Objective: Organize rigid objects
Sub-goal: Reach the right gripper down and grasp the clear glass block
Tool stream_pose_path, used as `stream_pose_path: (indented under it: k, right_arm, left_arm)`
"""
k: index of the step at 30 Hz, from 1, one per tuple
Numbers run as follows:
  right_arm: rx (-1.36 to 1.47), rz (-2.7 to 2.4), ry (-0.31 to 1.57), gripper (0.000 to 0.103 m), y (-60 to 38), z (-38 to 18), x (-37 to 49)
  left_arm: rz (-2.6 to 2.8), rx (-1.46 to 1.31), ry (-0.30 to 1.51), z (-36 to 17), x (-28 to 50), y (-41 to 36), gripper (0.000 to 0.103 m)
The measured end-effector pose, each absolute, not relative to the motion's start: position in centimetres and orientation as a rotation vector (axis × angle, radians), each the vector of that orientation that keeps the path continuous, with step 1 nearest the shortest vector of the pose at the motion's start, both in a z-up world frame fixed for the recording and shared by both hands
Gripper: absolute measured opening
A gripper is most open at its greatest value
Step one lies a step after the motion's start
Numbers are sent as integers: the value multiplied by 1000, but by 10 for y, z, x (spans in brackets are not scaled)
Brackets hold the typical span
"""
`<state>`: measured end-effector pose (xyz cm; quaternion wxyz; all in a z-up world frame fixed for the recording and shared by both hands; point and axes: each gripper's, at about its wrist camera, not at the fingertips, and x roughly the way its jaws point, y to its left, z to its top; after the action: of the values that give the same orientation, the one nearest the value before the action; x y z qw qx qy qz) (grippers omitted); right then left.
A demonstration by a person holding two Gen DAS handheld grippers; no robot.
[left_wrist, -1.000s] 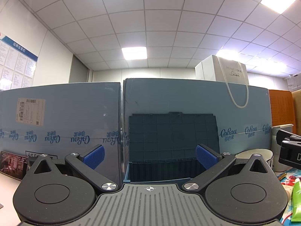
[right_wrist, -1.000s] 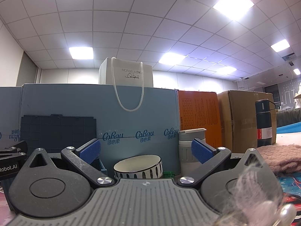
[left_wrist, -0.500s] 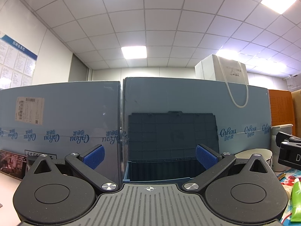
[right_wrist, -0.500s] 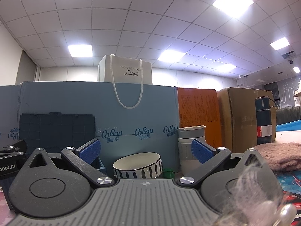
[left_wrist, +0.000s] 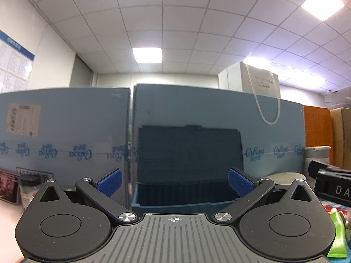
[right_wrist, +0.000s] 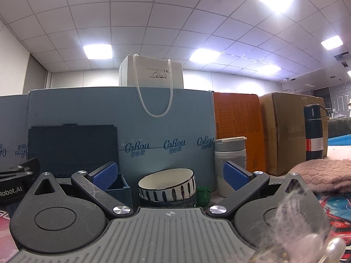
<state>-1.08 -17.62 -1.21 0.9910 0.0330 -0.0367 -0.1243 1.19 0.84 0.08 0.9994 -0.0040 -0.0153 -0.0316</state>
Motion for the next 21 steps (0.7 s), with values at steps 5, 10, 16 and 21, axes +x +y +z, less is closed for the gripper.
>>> stream_pose_path:
  k: [5, 10, 16, 21]
  right_arm:
    - [129, -236, -64, 103, -186, -11, -15]
    - [159, -237, -9, 103, -194, -7, -23]
    - [235, -253, 123, 103, -211, -2, -38]
    - [335, -289, 244, 103, -238, 10, -47]
  left_arm:
    - [-131, -66, 18, 0, 11, 16, 103]
    - [-249, -69, 82, 0, 13, 17, 103]
    - [-395, -69, 139, 5, 10, 11, 103]
    - [-469, -55, 334, 18, 28, 0, 103]
